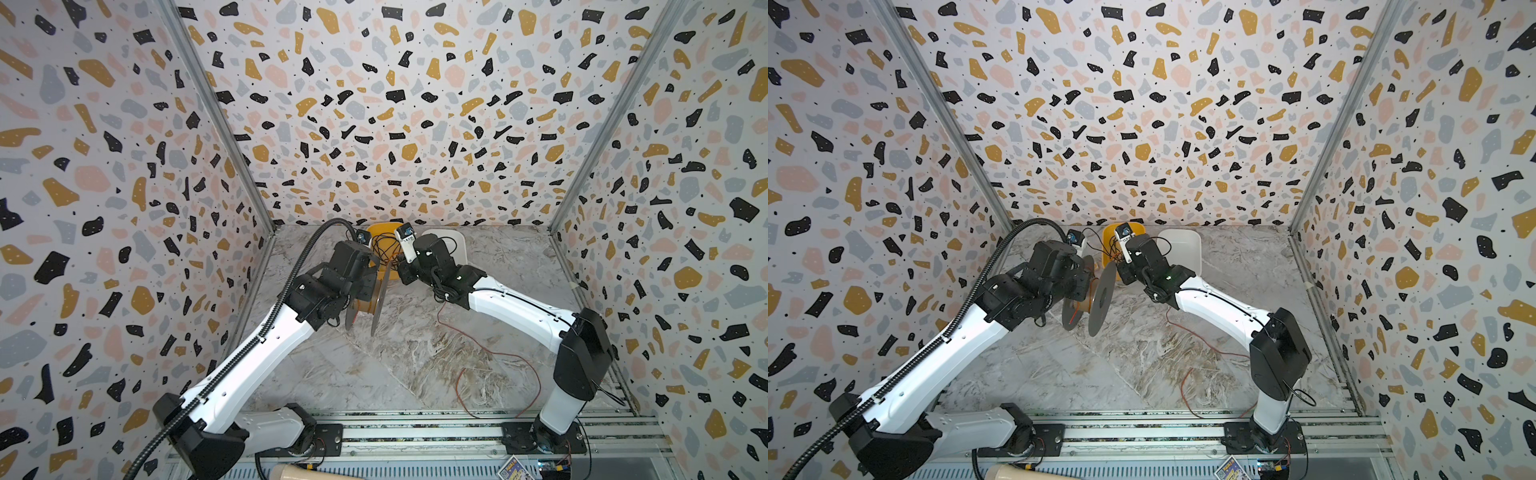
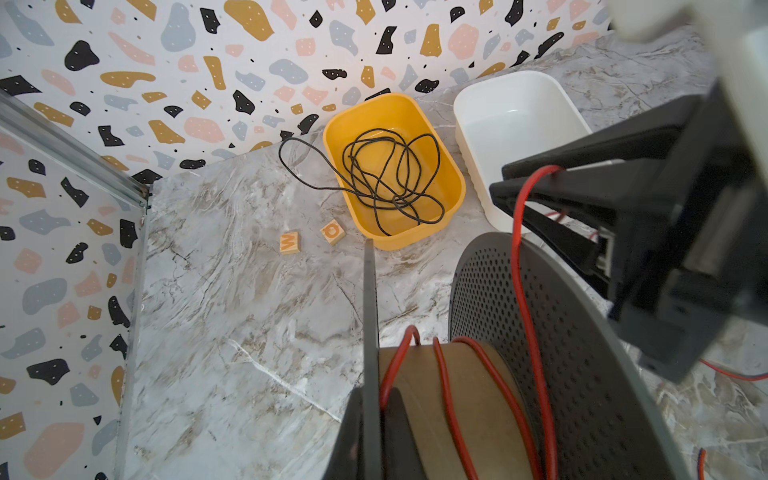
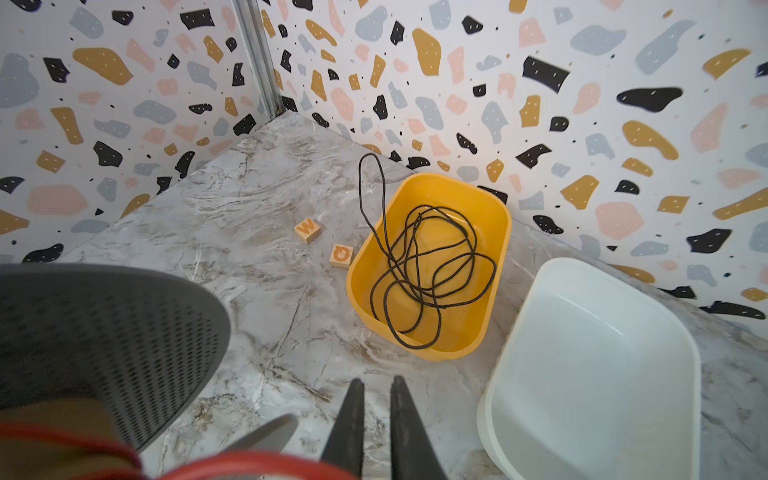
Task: Wrap the cables
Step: 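Lift the red cable up over the spool with the right gripper, then pull the red cable down and far out from the spool with the right gripper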
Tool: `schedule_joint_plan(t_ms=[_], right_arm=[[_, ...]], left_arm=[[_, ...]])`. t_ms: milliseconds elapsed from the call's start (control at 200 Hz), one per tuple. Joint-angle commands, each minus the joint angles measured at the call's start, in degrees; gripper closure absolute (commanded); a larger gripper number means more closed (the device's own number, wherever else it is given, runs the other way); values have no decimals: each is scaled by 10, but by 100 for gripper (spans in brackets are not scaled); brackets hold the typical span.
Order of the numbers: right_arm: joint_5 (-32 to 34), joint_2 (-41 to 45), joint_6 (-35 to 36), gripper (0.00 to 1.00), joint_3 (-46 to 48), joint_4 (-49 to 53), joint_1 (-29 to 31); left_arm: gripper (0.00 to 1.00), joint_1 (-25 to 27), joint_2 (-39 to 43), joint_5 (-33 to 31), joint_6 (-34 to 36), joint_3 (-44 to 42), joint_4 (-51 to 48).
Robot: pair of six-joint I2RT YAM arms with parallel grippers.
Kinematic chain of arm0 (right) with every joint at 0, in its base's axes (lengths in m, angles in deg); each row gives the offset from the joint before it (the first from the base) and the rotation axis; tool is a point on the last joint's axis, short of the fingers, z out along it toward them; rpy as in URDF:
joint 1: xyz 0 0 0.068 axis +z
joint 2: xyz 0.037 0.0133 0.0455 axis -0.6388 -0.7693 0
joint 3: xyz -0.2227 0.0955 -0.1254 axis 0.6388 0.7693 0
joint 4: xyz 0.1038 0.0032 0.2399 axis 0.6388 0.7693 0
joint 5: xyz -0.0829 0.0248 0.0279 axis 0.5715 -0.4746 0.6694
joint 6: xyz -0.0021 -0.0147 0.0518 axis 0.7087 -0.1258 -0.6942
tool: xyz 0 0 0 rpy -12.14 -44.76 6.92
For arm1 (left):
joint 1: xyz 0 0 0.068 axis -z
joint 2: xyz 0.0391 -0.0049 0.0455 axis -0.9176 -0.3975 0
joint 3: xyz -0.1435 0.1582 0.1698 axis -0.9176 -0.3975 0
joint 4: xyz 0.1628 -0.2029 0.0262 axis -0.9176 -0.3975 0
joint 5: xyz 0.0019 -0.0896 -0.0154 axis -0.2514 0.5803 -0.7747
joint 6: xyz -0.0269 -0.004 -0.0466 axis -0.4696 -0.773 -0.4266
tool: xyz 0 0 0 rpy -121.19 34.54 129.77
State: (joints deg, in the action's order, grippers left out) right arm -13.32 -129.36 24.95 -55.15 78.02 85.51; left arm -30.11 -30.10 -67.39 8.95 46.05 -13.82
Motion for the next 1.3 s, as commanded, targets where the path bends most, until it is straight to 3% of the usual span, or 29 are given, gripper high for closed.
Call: schedule_joint_plan(t_ms=[0,240,365,496,616,921,1106,1297], right_arm=[[-81,-2,-30,81,19,-19,-22],[-191,49,-40,59,127,-69,-48],[-201,101,-33,52,178,-69,-48],[-211,171,-34,34,241,-85,-49],[-190,230,-39,26,282,-80,-49],[-183,300,-57,26,413,-125,-57],[-184,253,-57,29,443,-158,-56],[-187,172,-39,32,416,-186,-56]], left_arm=[[100,3,20,13,20,35,5],[100,3,18,73,4,104,-7],[100,2,14,99,0,135,-4],[100,1,2,120,-4,161,-3],[100,-2,-11,142,-10,180,-1],[100,-9,-19,164,-28,225,12],[100,-11,-20,181,-38,237,16],[100,-15,-18,178,-40,252,11]])
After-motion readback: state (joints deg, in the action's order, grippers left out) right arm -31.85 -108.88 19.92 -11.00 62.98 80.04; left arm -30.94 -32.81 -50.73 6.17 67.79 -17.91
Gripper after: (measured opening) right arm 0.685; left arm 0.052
